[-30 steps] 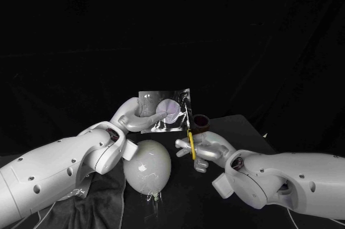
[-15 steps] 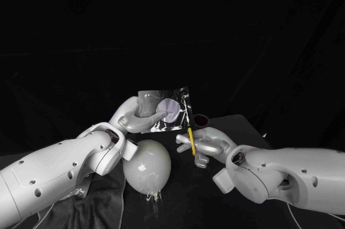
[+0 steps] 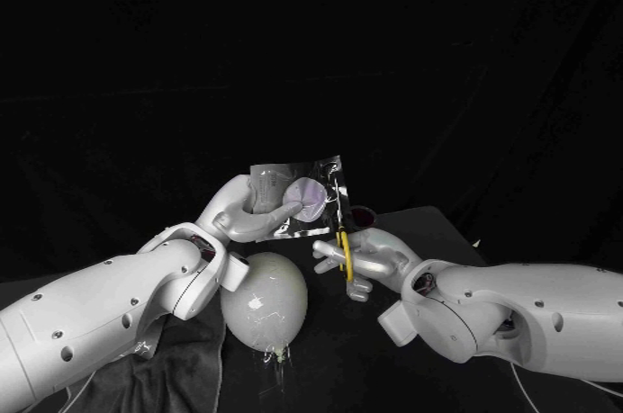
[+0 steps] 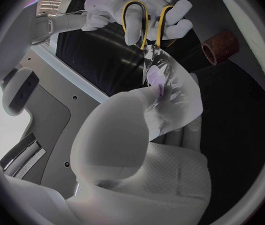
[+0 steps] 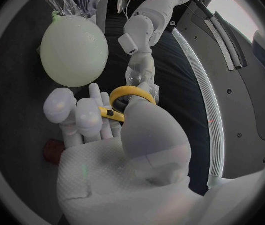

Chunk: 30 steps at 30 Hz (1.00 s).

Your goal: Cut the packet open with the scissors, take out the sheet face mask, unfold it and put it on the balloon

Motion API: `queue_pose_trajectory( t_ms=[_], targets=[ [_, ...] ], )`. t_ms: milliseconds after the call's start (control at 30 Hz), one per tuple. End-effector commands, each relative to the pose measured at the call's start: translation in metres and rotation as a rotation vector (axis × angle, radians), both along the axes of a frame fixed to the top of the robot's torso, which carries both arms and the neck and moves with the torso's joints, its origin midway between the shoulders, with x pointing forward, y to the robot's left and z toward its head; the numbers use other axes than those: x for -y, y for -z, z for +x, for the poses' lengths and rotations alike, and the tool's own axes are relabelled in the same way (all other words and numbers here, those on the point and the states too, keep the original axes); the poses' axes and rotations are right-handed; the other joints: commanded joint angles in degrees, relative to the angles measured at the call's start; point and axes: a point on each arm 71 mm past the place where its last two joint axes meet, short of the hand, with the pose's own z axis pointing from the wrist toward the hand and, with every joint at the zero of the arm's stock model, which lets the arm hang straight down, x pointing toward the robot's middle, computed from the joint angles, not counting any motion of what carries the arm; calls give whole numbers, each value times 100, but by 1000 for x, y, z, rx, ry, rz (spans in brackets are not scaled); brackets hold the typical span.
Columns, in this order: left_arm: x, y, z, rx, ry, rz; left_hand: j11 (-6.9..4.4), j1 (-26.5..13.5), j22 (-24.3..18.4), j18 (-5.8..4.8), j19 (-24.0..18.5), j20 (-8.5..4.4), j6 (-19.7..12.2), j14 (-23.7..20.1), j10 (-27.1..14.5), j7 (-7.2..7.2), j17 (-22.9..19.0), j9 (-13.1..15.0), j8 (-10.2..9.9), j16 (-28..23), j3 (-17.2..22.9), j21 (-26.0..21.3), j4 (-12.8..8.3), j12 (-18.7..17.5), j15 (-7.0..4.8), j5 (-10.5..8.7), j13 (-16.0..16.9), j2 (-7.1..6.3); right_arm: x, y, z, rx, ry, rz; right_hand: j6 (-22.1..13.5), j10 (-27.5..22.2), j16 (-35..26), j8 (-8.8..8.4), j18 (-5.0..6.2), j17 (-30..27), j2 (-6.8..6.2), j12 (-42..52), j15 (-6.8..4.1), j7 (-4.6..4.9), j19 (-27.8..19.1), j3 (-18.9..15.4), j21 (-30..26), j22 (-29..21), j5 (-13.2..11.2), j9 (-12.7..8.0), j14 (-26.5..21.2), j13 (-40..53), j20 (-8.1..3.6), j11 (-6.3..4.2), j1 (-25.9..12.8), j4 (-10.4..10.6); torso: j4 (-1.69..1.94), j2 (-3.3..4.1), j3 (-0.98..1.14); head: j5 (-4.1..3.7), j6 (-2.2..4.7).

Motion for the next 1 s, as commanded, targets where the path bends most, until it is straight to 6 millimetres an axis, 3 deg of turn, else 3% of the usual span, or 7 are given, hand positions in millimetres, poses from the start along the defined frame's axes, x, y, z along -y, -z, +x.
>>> queue_pose_trajectory(
  t_ms=[33, 300, 433, 567, 700, 933, 1000],
  targets=[
    [3, 0, -4, 27, 24, 0, -11, 3, -9, 117, -53, -2, 41, 5, 41, 5, 9, 652, 40, -23, -3, -5, -23, 21, -42, 39, -2, 36, 1, -5, 2, 28, 8, 10, 82, 151, 84, 51, 54, 54, 78, 82, -23, 27, 81, -72, 94, 317, -24, 38, 39, -3, 15, -84, 4, -18, -4, -3, -2, 7, -9],
    [3, 0, -4, 30, 23, -4, -11, 0, -9, 117, -55, -1, 42, 5, 41, 6, 11, 653, 40, -24, -1, -6, -26, 21, -41, 39, -2, 37, 6, -4, 3, 20, 36, 4, 755, 1152, 513, 401, -109, 642, 423, 479, -305, -322, 610, -103, 932, 635, -21, 198, 414, 185, -222, -423, 318, -139, -3, -9, -1, 8, -16],
    [3, 1, -3, 31, 21, -4, -11, 0, -9, 117, -55, -1, 42, 5, 41, 6, 11, 653, 40, -24, -1, -6, -26, 21, -41, 39, -2, 37, 8, -4, 2, 18, 39, 1, 921, 1380, 570, 484, -137, 727, 477, 562, -386, -411, 695, -136, 1071, 693, -22, 246, 476, 265, -301, -513, 365, -160, -1, -4, 1, 8, -14],
    [2, 1, -3, 32, 19, -4, -11, -1, -9, 117, -56, -1, 42, 5, 41, 6, 11, 654, 40, -24, -1, -6, -26, 21, -41, 39, -2, 37, 8, -4, 2, 17, 38, 0, 921, 1380, 548, 482, -134, 687, 470, 551, -396, -416, 688, -153, 1055, 688, -23, 250, 469, 273, -315, -516, 357, -156, -2, -3, 2, 7, -8],
    [1, 1, -2, 33, 16, -4, -11, -3, -10, 116, -57, 0, 42, 5, 41, 6, 12, 655, 40, -25, 1, -6, -27, 20, -41, 39, -3, 39, 8, -4, 2, 20, 37, 1, 772, 1182, 485, 389, -121, 597, 399, 392, -359, -357, 624, -165, 948, 649, -23, 234, 433, 252, -316, -458, 293, -131, -2, -3, 4, 10, -16],
    [1, 1, -2, 36, 12, -5, -11, -3, -10, 116, -57, 0, 42, 5, 41, 6, 12, 655, 40, -25, 1, -6, -27, 20, -41, 39, -3, 39, 9, -5, 1, 22, 38, 8, 35, 129, -62, -16, 60, -233, 83, -14, -43, 23, -38, -161, -115, 215, -27, 133, -48, -38, -75, -78, 56, -34, -3, -4, 6, 12, -21],
    [1, 1, -2, 38, 11, -4, -11, -3, -10, 116, -57, 0, 42, 5, 41, 6, 12, 655, 40, -25, 1, -6, -27, 20, -41, 39, -3, 39, 9, -5, 0, 19, 34, 10, -43, 16, -97, -54, 84, -299, 45, -9, -4, 66, -112, -149, -227, 163, -25, 127, -105, -86, -32, -46, 23, -15, -7, -7, 6, 11, -20]
  ],
)
